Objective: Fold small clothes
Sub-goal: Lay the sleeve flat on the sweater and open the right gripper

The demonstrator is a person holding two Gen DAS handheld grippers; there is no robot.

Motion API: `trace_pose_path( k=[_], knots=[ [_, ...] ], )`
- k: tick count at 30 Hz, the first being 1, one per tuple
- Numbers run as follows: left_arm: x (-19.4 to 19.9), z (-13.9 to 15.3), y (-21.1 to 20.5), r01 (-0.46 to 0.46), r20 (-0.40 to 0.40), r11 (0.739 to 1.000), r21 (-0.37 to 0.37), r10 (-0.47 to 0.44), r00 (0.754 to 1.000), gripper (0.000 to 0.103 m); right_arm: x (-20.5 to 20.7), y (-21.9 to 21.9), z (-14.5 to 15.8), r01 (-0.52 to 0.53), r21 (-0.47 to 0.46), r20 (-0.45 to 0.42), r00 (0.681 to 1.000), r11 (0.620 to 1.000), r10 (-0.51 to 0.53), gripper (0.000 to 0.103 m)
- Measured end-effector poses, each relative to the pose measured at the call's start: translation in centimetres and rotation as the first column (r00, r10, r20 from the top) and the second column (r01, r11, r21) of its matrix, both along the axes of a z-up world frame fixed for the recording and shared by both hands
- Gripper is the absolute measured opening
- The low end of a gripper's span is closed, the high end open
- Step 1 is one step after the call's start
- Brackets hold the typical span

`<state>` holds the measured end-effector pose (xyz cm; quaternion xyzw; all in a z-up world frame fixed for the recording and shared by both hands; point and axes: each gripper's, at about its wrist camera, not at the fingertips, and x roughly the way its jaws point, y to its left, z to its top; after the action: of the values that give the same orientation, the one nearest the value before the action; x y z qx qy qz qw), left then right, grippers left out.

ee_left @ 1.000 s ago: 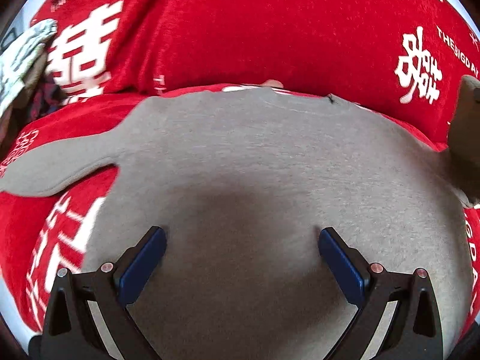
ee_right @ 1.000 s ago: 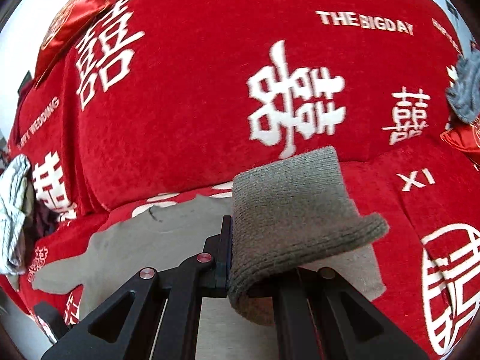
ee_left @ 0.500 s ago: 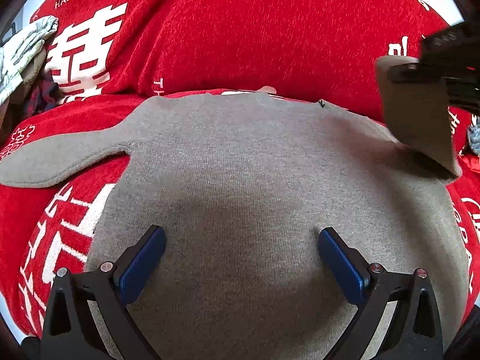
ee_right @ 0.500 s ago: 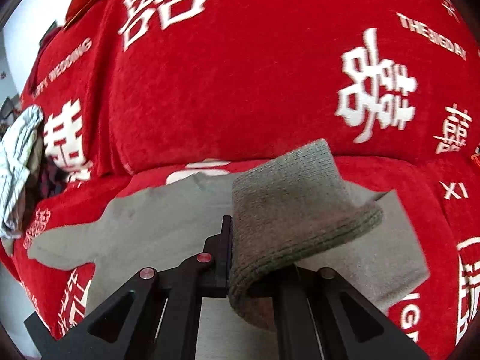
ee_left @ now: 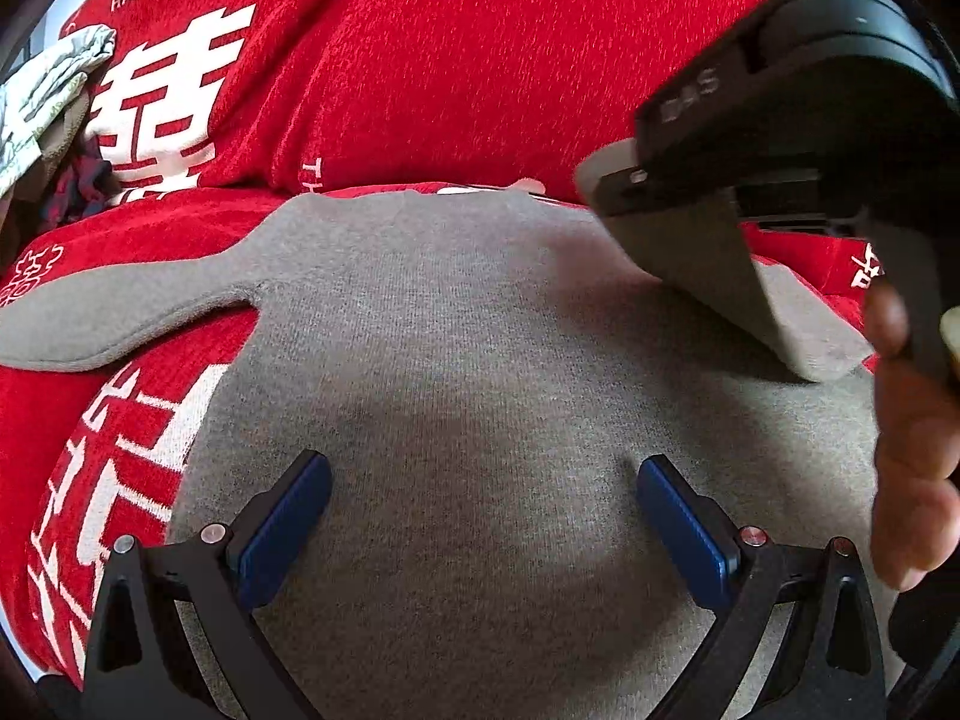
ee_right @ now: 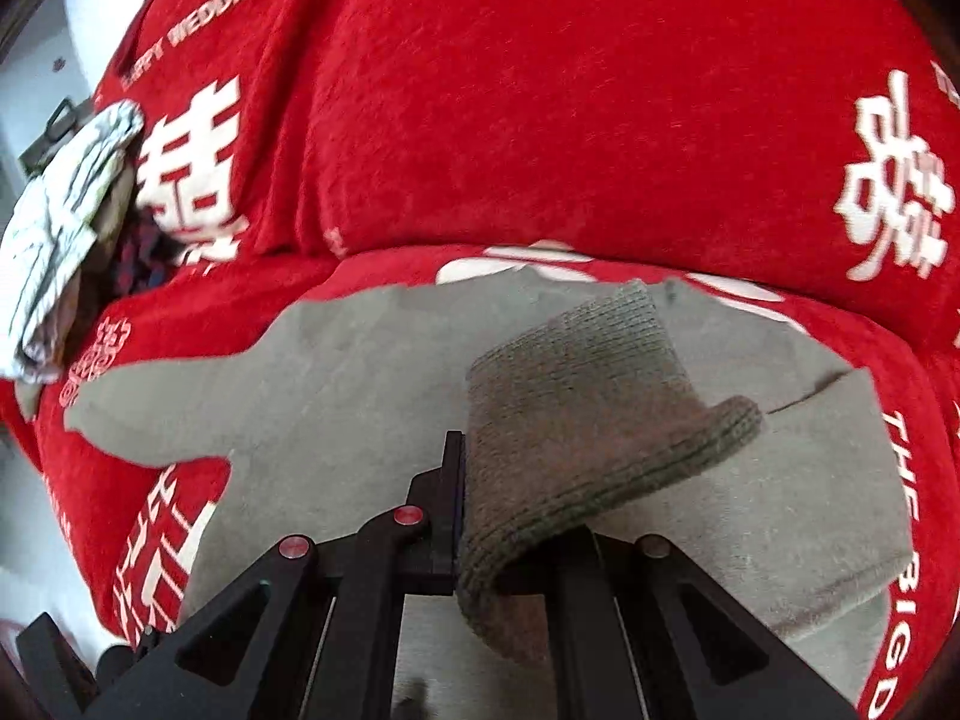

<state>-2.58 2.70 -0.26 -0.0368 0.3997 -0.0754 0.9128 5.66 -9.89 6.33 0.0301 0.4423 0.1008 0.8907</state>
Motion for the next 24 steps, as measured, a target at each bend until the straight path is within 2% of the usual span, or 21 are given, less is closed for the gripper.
trace_pose_path(
  k=[7, 12, 13, 14, 15, 18, 21, 24],
  knots=[
    [0.1, -0.1, -0.2, -0.014, -0.005, 1.000, 0.021, 0.015, 1.000, 0.102, 0.7, 2.6, -1.2, -0.118, -0.044, -0.031, 0.993, 0.992, 0.117, 0.006],
    [0.1, -0.1, -0.2, -0.014, -0.004, 1.000, 0.025, 0.014, 1.000, 0.102, 1.5, 2.2, -2.1, -0.149, 0.016, -0.096, 0.984, 0.989, 0.150, 0.010],
    [0.1, -0.1, -0.2, -0.014, -0.004, 1.000, 0.026, 0.014, 1.000, 0.102, 1.6, 2.2, -2.3, -0.157, 0.026, -0.108, 0.981, 0.987, 0.159, 0.013],
    [0.1, -0.1, -0.3, -0.014, -0.004, 0.999, 0.029, 0.014, 1.000, 0.102, 1.5, 2.3, -2.3, -0.168, 0.033, -0.110, 0.979, 0.985, 0.171, 0.022],
    [0.1, -0.1, -0.4, -0.015, -0.005, 0.999, 0.033, 0.015, 1.000, 0.102, 1.4, 2.4, -2.2, -0.179, 0.038, -0.108, 0.977, 0.983, 0.183, 0.036],
    [0.1, -0.2, -0.5, -0.016, -0.006, 0.999, 0.043, 0.017, 1.000, 0.102, 0.6, 3.0, -1.0, -0.223, 0.034, -0.061, 0.972, 0.974, 0.225, 0.061],
    [0.2, -0.1, -0.7, -0.022, -0.010, 0.999, 0.048, 0.022, 1.000, 0.102, -0.2, 2.6, 1.2, -0.245, 0.033, 0.007, 0.970, 0.969, 0.245, 0.062],
    [0.3, 0.0, -0.9, -0.019, -0.020, 0.998, 0.062, 0.020, 1.000, 0.102, -0.8, 0.1, 3.1, -0.200, 0.035, 0.062, 0.978, 0.979, 0.197, 0.063]
  ],
)
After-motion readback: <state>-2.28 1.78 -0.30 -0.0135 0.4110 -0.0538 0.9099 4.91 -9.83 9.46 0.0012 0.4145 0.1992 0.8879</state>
